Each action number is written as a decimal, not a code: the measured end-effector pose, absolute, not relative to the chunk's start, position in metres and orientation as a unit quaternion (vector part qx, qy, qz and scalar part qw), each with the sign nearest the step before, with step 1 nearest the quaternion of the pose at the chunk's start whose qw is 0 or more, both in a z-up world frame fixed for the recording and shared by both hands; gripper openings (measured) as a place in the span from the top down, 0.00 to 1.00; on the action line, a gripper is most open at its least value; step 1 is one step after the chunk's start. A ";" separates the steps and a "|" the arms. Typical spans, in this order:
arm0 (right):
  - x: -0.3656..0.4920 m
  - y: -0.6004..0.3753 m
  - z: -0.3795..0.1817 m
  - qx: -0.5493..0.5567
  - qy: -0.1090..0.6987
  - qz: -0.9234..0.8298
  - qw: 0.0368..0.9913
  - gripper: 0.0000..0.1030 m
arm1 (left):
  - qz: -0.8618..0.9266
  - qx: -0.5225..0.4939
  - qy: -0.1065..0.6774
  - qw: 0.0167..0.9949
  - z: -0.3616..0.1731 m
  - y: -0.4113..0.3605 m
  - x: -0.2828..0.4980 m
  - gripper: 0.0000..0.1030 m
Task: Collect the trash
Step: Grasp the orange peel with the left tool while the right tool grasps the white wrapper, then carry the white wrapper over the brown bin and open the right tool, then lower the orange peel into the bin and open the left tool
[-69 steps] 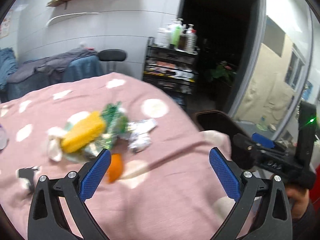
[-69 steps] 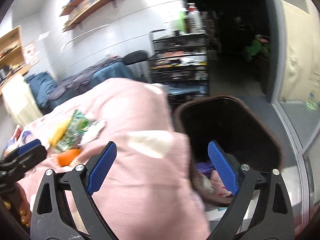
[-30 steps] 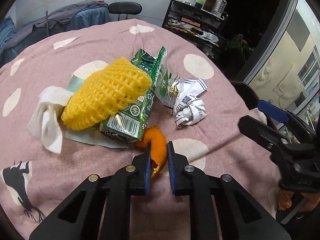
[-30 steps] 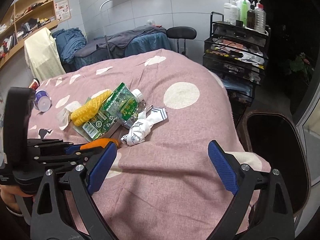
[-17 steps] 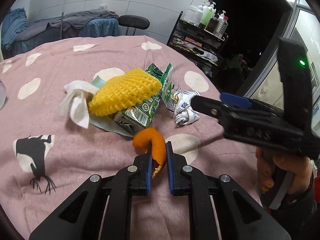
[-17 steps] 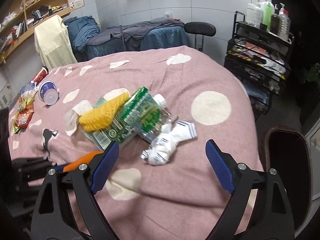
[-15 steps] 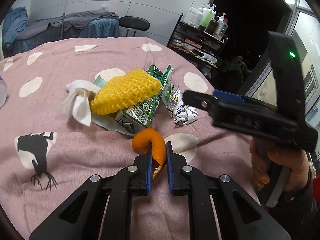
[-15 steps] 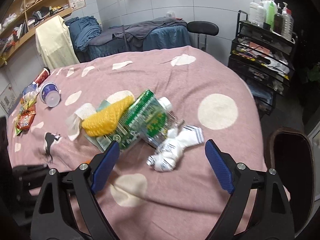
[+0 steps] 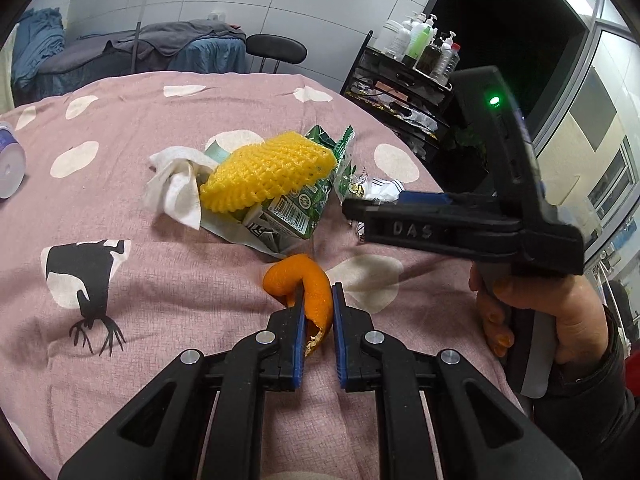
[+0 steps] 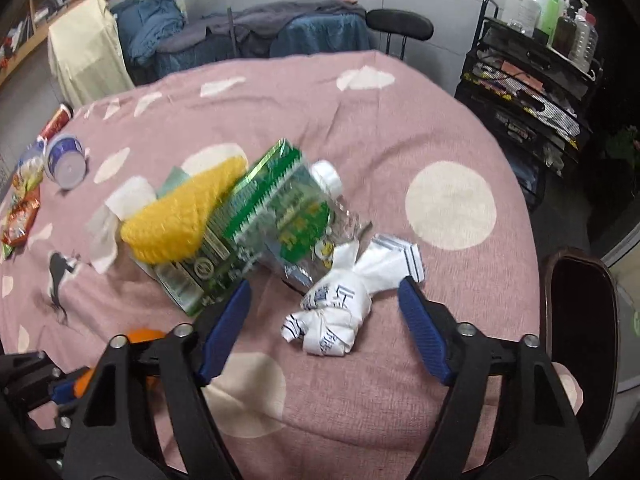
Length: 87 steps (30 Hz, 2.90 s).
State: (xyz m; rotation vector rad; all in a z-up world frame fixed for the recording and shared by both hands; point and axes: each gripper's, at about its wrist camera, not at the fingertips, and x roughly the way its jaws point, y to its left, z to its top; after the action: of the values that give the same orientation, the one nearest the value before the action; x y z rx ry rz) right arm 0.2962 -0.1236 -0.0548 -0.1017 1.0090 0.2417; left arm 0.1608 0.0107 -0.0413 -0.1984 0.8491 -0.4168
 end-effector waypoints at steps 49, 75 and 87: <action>0.145 -0.377 -0.026 0.119 0.342 -0.091 0.928 0.65 | -0.369 -0.027 0.333 0.867 0.002 -0.130 0.136 0.88; 0.170 -0.436 -0.109 0.186 0.404 -0.148 0.883 0.34 | -0.408 0.019 0.346 0.844 -0.004 -0.187 0.143 0.88; 0.130 -0.430 -0.071 0.173 0.347 -0.165 0.907 0.25 | -0.435 0.034 0.365 0.822 -0.010 -0.231 0.158 0.88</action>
State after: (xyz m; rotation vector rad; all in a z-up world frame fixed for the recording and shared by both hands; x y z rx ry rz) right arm 0.1301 -0.4303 -0.0711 0.3575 0.7168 -0.3416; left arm 0.1582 -0.2310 -0.0098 0.0718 0.7776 -0.9253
